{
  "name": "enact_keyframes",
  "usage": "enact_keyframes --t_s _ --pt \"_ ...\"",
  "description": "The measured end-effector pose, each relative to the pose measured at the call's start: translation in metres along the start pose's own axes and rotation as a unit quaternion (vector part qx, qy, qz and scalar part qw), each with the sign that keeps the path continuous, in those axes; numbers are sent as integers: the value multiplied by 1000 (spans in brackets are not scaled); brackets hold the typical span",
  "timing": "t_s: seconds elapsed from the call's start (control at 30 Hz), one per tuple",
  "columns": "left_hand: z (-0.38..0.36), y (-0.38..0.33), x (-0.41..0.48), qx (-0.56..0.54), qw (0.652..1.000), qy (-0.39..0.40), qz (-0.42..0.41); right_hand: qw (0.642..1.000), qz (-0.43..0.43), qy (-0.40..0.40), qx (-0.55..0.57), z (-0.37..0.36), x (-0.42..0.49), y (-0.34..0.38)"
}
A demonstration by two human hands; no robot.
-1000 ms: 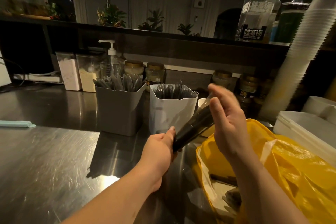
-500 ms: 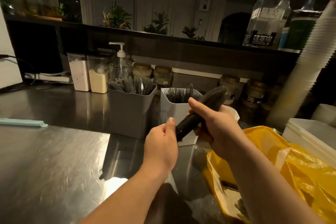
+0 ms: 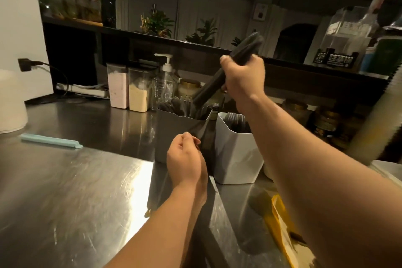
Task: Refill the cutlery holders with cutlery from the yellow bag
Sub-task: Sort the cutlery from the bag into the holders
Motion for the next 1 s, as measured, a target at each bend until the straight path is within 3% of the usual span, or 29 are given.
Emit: enact_keyframes --t_s 0.13,0.27,0.47,0.63,0.73,0.9,1.0 --pt "-3 4 -2 -17 1000 11 13 988 -76 84 -103 -27 3 -27" --pt "-4 1 -4 -13 1000 19 -15 933 -165 220 -234 -40 -10 -37" --pt "-9 5 -11 -9 998 65 -15 925 -171 231 -248 -27 -18 -24" --pt "-18 15 -20 8 983 185 -11 971 -75 146 -174 31 -53 -5" --pt "-23 17 -35 24 957 289 -6 974 -6 80 -213 97 -88 -6" --pt "-32 26 -73 159 888 423 -81 889 -25 -18 -456 206 -122 -44" --pt "-39 35 -98 245 848 455 -115 830 -118 -69 -540 257 -128 -70"
Point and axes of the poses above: each hand's wrist, its own x-axis towards the middle knuckle, its own z-axis out of the back of the hand, y = z × x, the point moved 2 cm from there along x, towards the middle knuckle, and after that the axes turned 4 degrees about z, right-handed, at the moved point
